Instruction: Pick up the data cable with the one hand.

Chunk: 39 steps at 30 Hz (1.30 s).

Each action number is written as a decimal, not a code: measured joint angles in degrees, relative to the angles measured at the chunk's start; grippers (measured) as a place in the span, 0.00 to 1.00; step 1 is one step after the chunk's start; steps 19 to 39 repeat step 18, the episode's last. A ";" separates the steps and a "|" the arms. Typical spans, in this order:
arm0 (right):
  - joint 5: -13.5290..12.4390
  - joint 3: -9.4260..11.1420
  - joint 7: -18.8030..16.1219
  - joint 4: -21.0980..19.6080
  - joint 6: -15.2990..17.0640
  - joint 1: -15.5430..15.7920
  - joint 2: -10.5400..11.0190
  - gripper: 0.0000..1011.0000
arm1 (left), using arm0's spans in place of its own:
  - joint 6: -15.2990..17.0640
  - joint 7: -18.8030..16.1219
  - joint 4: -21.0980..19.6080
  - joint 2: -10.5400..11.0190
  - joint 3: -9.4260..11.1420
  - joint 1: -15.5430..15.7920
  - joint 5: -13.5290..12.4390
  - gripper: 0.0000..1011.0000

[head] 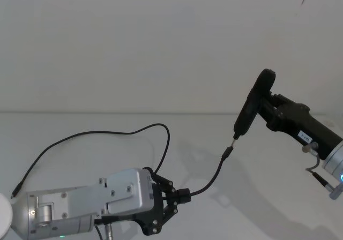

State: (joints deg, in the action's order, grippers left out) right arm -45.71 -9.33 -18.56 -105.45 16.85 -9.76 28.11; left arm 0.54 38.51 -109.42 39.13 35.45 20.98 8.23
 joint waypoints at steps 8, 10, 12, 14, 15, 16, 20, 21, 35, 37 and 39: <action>-0.25 -0.20 0.19 -0.22 -0.10 0.00 0.48 0.28 | 0.00 0.00 0.00 0.00 0.00 0.00 0.00 0.04; -0.28 -0.22 0.22 -0.24 -0.12 0.00 0.54 0.28 | 0.00 0.00 0.00 0.01 0.00 0.00 0.00 0.04; -0.33 -0.26 0.25 -0.28 -0.17 0.01 0.61 0.28 | 0.00 0.00 0.00 0.00 0.00 0.00 0.00 0.04; -0.35 -0.28 0.26 -0.29 -0.19 0.01 0.67 0.28 | 0.00 0.00 0.00 0.00 0.00 0.00 0.00 0.04; -0.36 -0.31 0.27 -0.31 -0.22 0.02 0.72 0.28 | 0.00 0.00 0.00 0.00 0.00 0.00 0.00 0.04; -0.38 -0.32 0.27 -0.32 -0.22 0.02 0.74 0.28 | 0.00 0.00 0.00 0.00 0.00 0.00 0.00 0.04; -0.39 -0.33 0.29 -0.33 -0.25 0.03 0.77 0.28 | 0.00 0.00 0.00 0.00 0.00 0.00 0.00 0.04; -0.39 -0.33 0.29 -0.33 -0.25 0.03 0.77 0.28 | 0.00 0.00 0.00 0.00 0.00 0.00 0.00 0.04; -0.39 -0.33 0.29 -0.33 -0.25 0.03 0.77 0.28 | 0.00 0.00 0.00 0.00 0.00 0.00 0.00 0.04; -0.39 -0.33 0.29 -0.33 -0.25 0.03 0.77 0.28 | 0.00 0.00 0.00 0.00 0.00 0.00 0.00 0.04; -0.39 -0.33 0.29 -0.33 -0.25 0.03 0.77 0.28 | 0.00 0.00 0.00 0.00 0.00 0.00 0.00 0.04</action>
